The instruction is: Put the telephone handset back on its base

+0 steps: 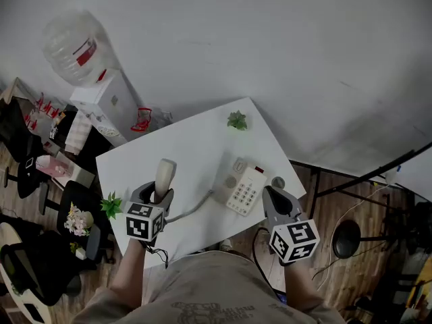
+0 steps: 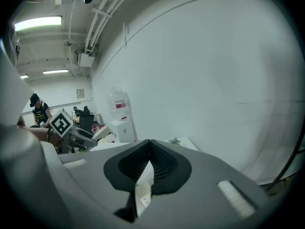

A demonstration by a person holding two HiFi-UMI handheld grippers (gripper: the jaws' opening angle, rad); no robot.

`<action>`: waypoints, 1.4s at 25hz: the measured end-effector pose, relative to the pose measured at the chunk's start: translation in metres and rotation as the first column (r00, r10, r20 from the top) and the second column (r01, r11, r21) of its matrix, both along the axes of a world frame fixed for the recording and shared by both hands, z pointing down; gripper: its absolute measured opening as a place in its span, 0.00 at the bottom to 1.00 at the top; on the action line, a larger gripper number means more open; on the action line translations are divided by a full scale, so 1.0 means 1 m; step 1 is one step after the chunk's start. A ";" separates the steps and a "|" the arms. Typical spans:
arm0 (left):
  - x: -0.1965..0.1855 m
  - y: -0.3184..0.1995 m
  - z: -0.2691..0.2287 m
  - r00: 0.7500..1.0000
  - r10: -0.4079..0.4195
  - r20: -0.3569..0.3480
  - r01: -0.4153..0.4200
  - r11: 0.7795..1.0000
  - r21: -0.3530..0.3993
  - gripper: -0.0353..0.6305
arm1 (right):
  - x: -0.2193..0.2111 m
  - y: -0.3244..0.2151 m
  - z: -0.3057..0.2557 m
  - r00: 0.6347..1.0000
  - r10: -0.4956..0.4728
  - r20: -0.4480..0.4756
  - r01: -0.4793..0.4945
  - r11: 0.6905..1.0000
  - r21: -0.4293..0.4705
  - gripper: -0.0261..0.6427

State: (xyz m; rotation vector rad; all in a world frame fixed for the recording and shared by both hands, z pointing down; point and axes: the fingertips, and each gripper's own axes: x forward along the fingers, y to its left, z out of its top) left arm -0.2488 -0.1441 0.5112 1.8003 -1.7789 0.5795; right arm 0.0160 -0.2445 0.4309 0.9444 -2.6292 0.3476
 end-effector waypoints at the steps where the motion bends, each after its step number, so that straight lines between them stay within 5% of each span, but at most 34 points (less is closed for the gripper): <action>1: 0.001 -0.001 -0.001 1.000 0.001 0.000 -0.001 1.000 0.001 0.39 | 0.002 -0.001 0.000 1.000 0.003 -0.001 -0.003 1.000 -0.002 0.08; 14: 0.034 -0.034 -0.016 0.997 0.080 0.015 -0.080 0.997 0.018 0.39 | 0.021 -0.009 -0.001 0.999 0.035 -0.017 -0.035 0.999 -0.003 0.08; 22: 0.080 -0.093 -0.027 0.987 0.155 -0.052 -0.152 0.986 0.063 0.39 | 0.049 -0.014 0.002 0.994 0.106 -0.032 -0.106 0.994 -0.010 0.08; 35: 0.144 -0.146 0.037 0.955 0.279 -0.096 -0.284 0.958 -0.038 0.39 | 0.102 -0.009 0.033 0.967 0.245 -0.074 -0.251 0.963 -0.094 0.08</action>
